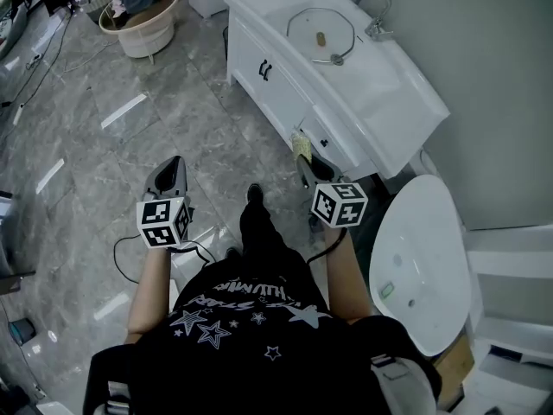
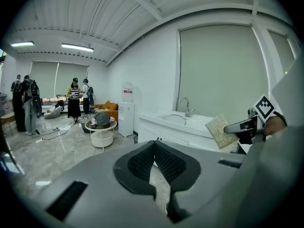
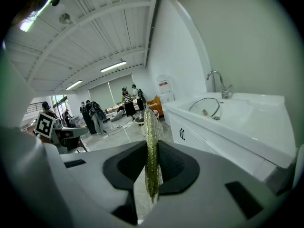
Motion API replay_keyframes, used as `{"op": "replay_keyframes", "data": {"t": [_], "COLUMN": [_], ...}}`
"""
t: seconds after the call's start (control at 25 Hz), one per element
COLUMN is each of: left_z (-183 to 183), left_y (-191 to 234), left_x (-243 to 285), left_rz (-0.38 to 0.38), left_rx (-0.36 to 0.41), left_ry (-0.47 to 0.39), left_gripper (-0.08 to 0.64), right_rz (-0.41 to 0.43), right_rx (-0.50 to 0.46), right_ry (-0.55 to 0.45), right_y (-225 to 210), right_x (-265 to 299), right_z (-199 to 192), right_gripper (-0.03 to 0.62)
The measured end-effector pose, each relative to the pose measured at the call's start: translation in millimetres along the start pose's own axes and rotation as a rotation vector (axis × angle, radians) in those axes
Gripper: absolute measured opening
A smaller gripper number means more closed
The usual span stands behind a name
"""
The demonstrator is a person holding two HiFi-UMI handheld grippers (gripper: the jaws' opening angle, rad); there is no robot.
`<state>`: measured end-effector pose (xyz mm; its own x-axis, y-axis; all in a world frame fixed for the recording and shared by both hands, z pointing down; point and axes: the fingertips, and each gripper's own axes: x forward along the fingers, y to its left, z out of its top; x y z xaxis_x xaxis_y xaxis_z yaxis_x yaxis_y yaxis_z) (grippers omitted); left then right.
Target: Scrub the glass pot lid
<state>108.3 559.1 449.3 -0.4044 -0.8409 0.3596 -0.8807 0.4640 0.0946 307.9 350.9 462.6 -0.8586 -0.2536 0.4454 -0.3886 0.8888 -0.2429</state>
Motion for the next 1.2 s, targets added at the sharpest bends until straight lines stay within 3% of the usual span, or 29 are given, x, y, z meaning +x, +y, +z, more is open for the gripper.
{"op": "replay_keyframes", "data": {"t": [0.48,0.88,1.2], "left_z": [57.8,121.0,153.9], "left_y": [10.7,-18.6,-36.1], "left_x": [131.5,256.4,333.5], "left_rz": [0.001,-0.036,-0.062], "left_rx": [0.01,0.043,0.065], "left_ry": [0.026,0.007,-0.014], "left_gripper": [0.009,0.009,0.009], "right_rz": [-0.001,-0.028,-0.047], "right_rx": [0.04,0.07,0.091], "right_ry": [-0.009,-0.066,-0.086], "right_y": [-86.5,-187.0,-245.0], "right_x": [98.8,149.8,182.9], "right_z": [75.0,148.5,178.6], "right_gripper": [0.068,0.069,0.069]}}
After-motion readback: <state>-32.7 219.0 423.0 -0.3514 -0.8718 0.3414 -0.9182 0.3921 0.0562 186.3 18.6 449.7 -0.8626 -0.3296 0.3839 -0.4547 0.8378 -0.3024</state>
